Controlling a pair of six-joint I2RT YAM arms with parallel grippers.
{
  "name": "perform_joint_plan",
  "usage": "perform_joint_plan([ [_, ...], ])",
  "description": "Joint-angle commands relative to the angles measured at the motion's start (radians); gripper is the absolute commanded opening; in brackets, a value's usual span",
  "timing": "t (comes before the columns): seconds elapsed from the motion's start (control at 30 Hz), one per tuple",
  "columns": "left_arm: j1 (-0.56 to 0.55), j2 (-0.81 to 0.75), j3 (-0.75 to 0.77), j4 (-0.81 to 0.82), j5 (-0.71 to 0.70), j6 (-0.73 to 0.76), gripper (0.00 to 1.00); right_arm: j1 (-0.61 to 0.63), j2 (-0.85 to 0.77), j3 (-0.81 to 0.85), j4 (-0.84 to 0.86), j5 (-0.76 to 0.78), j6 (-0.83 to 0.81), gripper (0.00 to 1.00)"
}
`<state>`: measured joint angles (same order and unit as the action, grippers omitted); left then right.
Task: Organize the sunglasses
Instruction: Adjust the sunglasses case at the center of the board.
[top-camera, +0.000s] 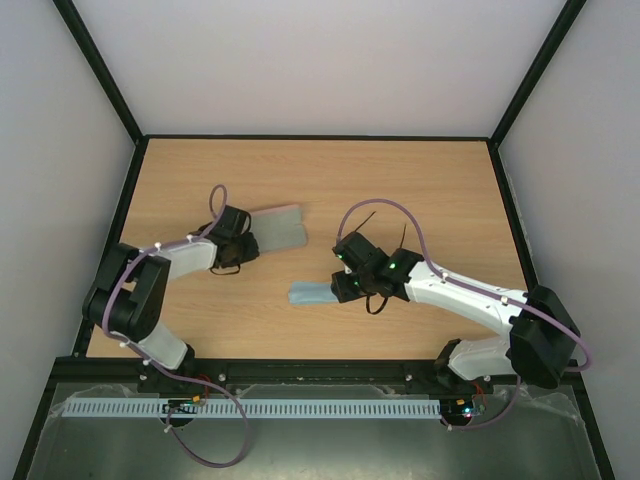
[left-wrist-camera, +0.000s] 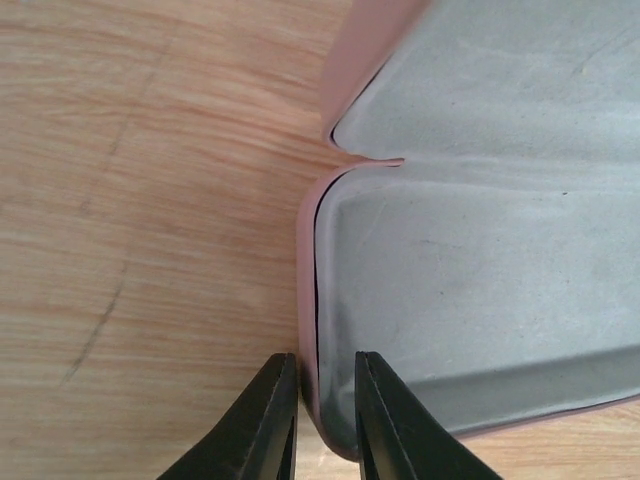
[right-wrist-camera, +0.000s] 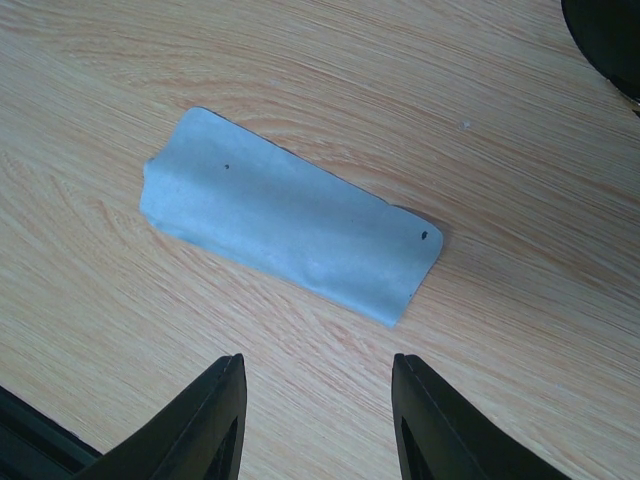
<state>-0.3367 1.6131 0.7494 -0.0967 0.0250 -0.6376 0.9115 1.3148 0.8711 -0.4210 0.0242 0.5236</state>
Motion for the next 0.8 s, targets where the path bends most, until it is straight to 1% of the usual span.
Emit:
perform_joint_plan([
  [0.0, 0.018, -0.052, -0.053, -0.062, -0.03, -0.007, 0.2, 0.006, 0.013, 0.016, -0.011, -0.011, -0.004, 0.42],
  [0.2, 0.029, -0.109, -0.069, -0.081, -0.04, -0.009, 0.29, 0.007, 0.017, 0.015, -0.004, -0.016, -0.004, 0.42],
  [0.53, 0.029, -0.142, -0.061, -0.093, -0.039, -0.02, 0.34, 0.007, 0.015, 0.01, -0.003, -0.015, -0.002, 0.42],
  [0.7, 0.028, -0.178, -0.058, -0.107, -0.039, -0.027, 0.39, 0.006, 0.017, 0.006, 0.003, -0.02, 0.0, 0.42],
  [0.77, 0.028, -0.192, -0.055, -0.111, -0.041, -0.028, 0.4, 0.006, 0.018, 0.008, 0.002, -0.02, -0.002, 0.42],
])
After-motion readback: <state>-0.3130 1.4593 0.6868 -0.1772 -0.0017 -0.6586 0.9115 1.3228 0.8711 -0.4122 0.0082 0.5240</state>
